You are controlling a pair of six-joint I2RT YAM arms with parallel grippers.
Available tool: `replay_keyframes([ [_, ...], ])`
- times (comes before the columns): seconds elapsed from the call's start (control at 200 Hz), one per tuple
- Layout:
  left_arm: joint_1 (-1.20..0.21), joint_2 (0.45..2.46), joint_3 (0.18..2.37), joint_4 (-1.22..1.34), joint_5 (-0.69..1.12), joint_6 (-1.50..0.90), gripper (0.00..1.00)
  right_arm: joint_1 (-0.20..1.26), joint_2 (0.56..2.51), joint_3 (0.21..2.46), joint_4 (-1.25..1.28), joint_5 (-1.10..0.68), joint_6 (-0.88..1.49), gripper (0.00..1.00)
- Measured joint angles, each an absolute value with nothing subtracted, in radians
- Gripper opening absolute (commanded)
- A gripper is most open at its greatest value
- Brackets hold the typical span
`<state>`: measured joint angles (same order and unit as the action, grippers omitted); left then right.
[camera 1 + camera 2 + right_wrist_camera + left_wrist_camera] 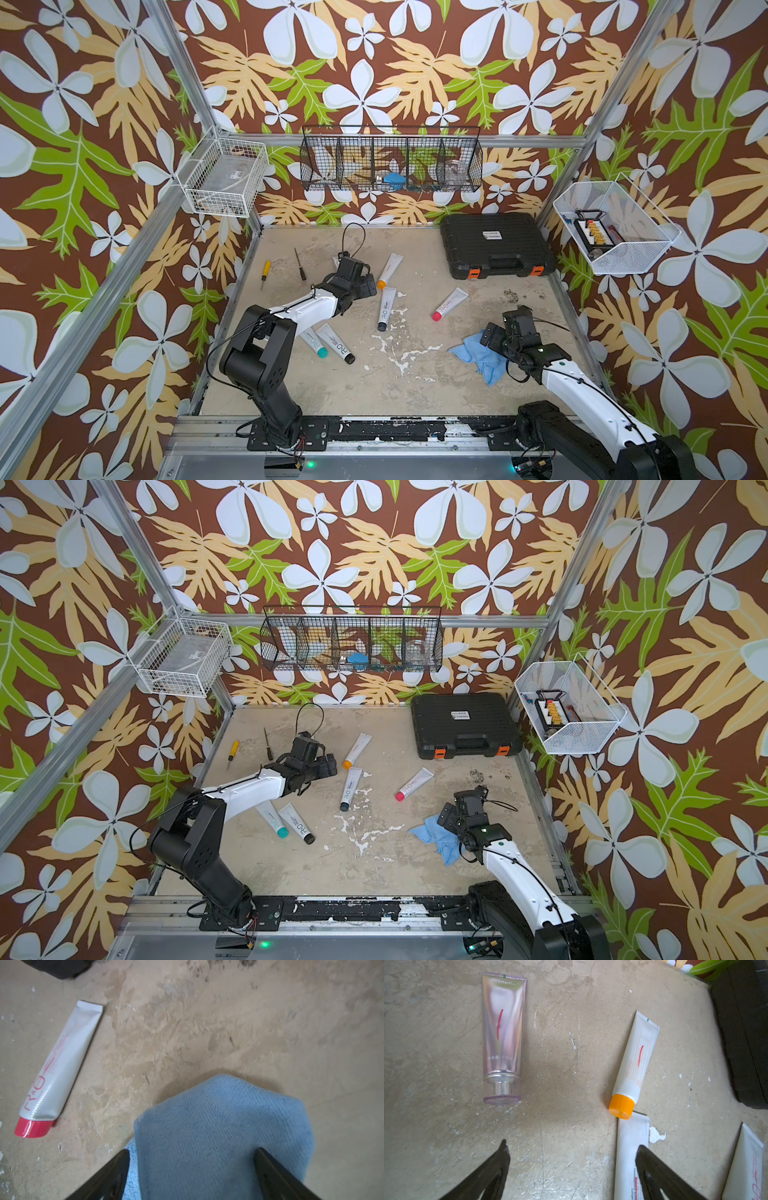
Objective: Wipe the surface of the toothpaste tube
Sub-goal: Pick up the cleaning item at the center of the board.
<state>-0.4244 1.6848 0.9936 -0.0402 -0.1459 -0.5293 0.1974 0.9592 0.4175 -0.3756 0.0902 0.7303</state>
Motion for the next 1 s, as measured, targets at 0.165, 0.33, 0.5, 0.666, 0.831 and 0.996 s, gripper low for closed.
replay_keyframes([
  [0.165, -0.426, 1.688, 0.979, -0.034, -0.122, -0.528, 0.96, 0.202, 1.009, 0.418, -0.375, 0.042, 0.745, 0.88],
  [0.33, -0.43, 1.694, 0.981, -0.024, -0.104, -0.528, 0.96, 0.208, 0.987, 0.368, -0.341, 0.047, 0.759, 0.75],
  [0.5, -0.433, 1.697, 0.984, -0.017, -0.099, -0.528, 0.96, 0.208, 0.999, 0.353, -0.314, 0.065, 0.757, 0.38],
  [0.666, -0.435, 1.692, 0.983, -0.011, -0.064, -0.527, 0.95, 0.21, 1.005, 0.369, -0.31, 0.008, 0.749, 0.1],
  [0.831, -0.449, 1.67, 0.979, -0.012, -0.012, -0.521, 0.91, 0.21, 0.966, 0.451, -0.348, -0.027, 0.72, 0.0],
  [0.996, -0.479, 1.635, 0.963, -0.024, 0.039, -0.517, 0.88, 0.21, 0.897, 0.561, -0.391, -0.029, 0.68, 0.0],
])
